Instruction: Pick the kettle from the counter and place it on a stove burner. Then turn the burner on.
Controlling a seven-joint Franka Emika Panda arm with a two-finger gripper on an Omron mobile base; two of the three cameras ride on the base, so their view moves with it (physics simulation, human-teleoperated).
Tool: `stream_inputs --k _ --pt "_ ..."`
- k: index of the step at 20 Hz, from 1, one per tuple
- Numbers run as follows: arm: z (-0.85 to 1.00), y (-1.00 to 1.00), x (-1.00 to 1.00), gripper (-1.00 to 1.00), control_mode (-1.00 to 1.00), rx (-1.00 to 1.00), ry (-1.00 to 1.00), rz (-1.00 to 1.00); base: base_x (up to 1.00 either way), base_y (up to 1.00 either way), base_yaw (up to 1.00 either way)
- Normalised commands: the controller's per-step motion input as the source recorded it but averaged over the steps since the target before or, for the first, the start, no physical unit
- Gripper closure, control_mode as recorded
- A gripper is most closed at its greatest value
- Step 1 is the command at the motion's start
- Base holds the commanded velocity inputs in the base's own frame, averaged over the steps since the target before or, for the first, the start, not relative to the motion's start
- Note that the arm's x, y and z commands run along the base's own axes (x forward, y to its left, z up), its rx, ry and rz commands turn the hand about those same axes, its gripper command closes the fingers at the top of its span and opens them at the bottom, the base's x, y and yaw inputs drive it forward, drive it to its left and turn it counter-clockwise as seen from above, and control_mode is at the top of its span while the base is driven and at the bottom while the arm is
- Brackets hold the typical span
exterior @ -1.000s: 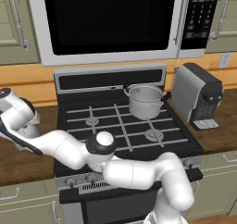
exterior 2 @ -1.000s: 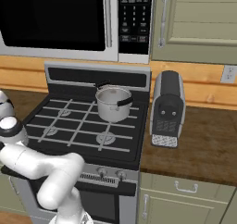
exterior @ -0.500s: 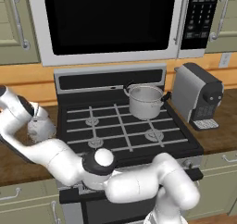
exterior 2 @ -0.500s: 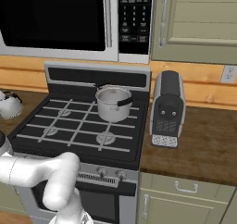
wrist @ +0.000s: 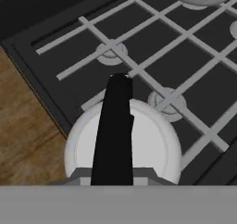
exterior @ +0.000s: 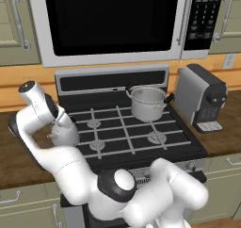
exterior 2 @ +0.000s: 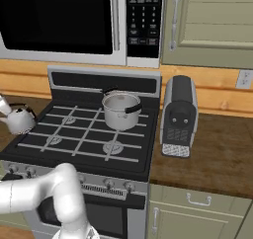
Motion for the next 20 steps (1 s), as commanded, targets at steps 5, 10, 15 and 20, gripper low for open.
stream_inputs --k 5,10,15,20 --pt "0.0 -1.0 -0.42 1.0 -1.0 0.15 -0.04 -0.25 0.0 0.0 0.0" --pt "0.0 -1.0 -0.29 1.0 -1.0 0.11 -0.15 -0.13 0.0 0.0 0.0" --pt "0.0 -1.0 -0.16 1.0 -1.0 0.08 -0.14 -0.06 0.0 0.0 0.0" --pt "-0.02 -0.45 0.0 1.0 -1.0 0.0 -0.01 0.0 0.0 0.0 0.0"
